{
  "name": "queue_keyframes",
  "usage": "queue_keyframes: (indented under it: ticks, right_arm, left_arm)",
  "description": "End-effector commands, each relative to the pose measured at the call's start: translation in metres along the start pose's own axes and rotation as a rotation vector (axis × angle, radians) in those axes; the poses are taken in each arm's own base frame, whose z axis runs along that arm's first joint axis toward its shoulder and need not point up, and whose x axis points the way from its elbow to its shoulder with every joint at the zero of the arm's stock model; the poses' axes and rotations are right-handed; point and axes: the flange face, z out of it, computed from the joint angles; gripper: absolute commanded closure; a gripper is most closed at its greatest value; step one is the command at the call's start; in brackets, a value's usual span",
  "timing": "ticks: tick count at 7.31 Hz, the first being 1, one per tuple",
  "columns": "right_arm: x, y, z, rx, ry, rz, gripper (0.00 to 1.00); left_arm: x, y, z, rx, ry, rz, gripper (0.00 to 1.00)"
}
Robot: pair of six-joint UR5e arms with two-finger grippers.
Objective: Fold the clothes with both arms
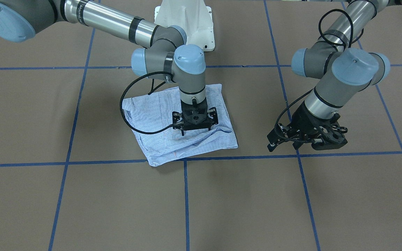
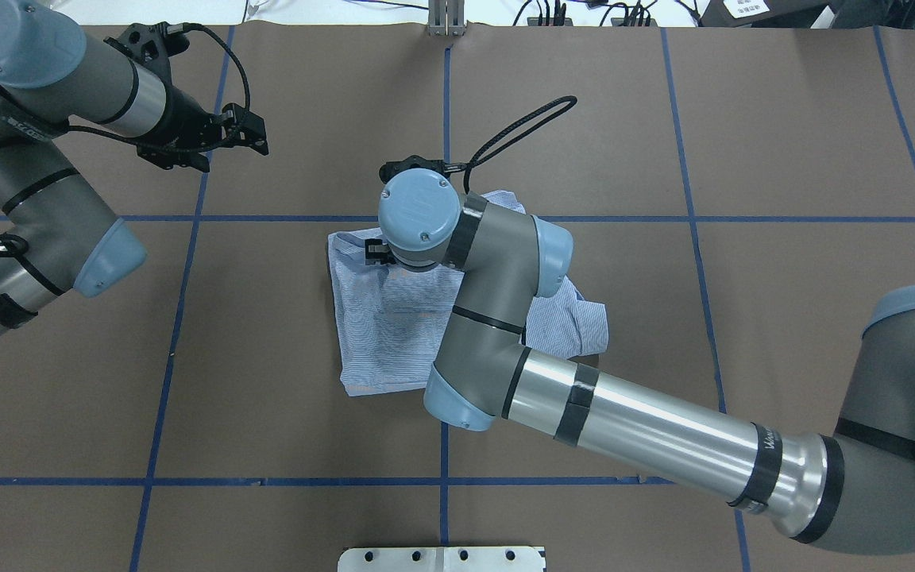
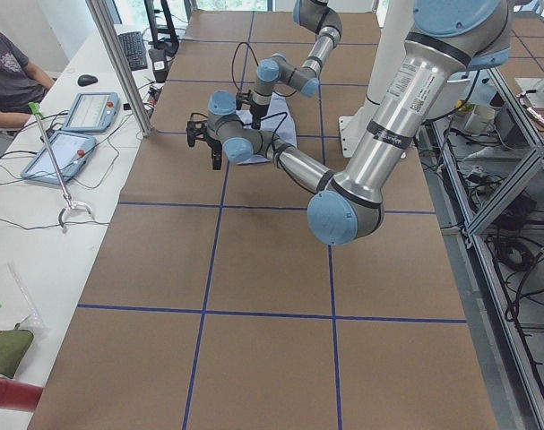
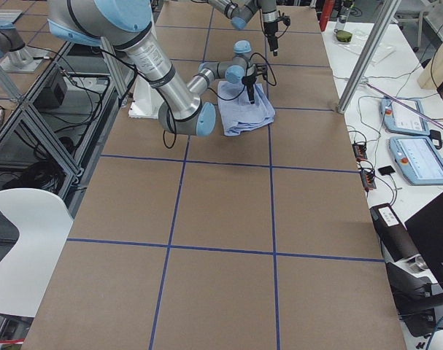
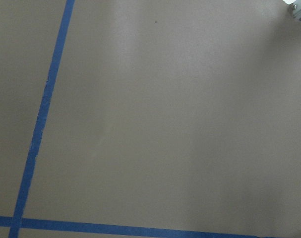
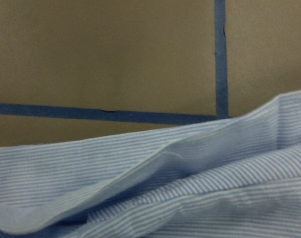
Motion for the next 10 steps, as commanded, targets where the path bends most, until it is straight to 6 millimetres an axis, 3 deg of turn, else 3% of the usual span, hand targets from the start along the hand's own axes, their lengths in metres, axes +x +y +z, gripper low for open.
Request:
queue_keyframes:
  ticks: [1, 2, 3, 5, 7, 8, 9, 10]
  right_arm:
    - [-0.007, -0.033, 0.017, 0.059, 0.020, -0.042, 0.00]
    - [-0.007, -0.043, 0.038, 0.129, 0.003, -0.042, 0.00]
    - [-0.011, -0.052, 0.036, 0.146, -0.004, -0.038, 0.00]
    - [-0.006, -0.100, 0.003, 0.173, -0.032, -0.018, 0.00]
    - [0.027, -0.149, -0.044, 0.113, -0.029, 0.019, 0.00]
    - [0.046, -0.168, -0.082, 0.060, 0.035, 0.031, 0.00]
    - [0.059, -0.177, -0.106, 0.011, 0.058, 0.005, 0.00]
    - [0.069, -0.181, -0.117, 0.006, 0.048, -0.004, 0.00]
  left_arm:
    - [-0.004, 0.000, 0.002, -0.002, -0.006, -0.003, 0.01]
    - [-0.004, 0.000, 0.000, -0.001, -0.004, -0.003, 0.01]
    - [-0.004, 0.000, 0.000, -0.001, -0.004, -0.003, 0.01]
    - [-0.011, -0.005, -0.004, 0.007, -0.007, -0.010, 0.01]
    - [-0.027, -0.010, -0.007, 0.017, -0.020, -0.005, 0.01]
    - [-0.037, -0.021, -0.015, 0.034, -0.032, 0.136, 0.01]
    - [-0.085, -0.040, -0.032, 0.059, -0.073, 0.193, 0.01]
    - [-0.115, -0.058, -0.052, 0.068, -0.092, 0.265, 0.01]
